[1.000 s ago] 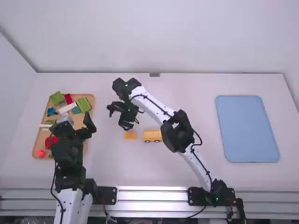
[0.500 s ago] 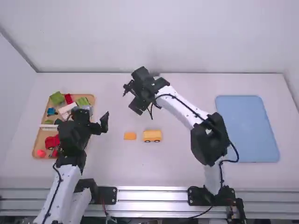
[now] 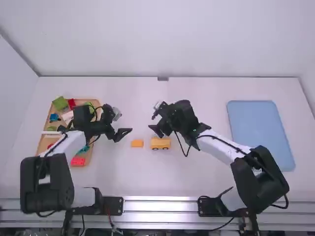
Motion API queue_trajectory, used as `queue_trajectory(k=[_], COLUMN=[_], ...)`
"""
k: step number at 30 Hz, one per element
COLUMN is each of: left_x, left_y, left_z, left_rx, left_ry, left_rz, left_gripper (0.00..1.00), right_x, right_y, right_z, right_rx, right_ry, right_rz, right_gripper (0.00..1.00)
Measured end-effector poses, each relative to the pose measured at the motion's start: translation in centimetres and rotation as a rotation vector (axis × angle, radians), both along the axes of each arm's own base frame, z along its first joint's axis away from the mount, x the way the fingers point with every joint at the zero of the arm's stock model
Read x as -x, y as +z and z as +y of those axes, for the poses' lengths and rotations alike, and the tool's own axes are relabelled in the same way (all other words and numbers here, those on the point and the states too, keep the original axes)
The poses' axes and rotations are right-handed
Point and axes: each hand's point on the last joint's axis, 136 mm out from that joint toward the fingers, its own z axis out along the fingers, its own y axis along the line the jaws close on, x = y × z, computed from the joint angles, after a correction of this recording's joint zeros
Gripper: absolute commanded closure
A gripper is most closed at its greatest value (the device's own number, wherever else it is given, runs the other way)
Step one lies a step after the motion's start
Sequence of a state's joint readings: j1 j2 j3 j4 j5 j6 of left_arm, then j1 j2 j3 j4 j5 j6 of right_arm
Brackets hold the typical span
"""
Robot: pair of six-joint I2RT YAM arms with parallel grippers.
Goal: Assemble lego blocks to make yellow taxi
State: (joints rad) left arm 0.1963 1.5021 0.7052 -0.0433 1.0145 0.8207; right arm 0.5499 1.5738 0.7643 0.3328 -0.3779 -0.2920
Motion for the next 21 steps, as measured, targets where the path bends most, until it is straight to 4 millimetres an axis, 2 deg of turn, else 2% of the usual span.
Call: queue_trajectory(k=[4, 8, 13, 21], left_x=[0.9, 2.2, 3.3, 3.1], left_y=[-1.7, -3.0, -3.9, -4.7], left_z=[-1.1, -2.2, -3.8, -3.4], left_rx=[0.035, 0.066, 0.061, 0.001], left_ry=[-0.136, -0.217, -0.314, -0.307], left_rz=[-0.026, -0.018, -0.065, -0.061], left_gripper=[0.01, 0.01, 0.01, 0.01], right_x=[1.2, 1.5, 1.1, -0.7], right_y=[-1.5, -1.5, -1.0, -1.2], right_z=[-1.0, -1.5, -2.6, -5.3], right_rx=[-0.054, -0.091, -0.128, -0.12], right_ry=[0.025, 0.032, 0.017, -0.061], right_rz=[-0.013, -0.057, -0.123, -0.122], right_gripper=[0.02, 0.02, 0.02, 0.02])
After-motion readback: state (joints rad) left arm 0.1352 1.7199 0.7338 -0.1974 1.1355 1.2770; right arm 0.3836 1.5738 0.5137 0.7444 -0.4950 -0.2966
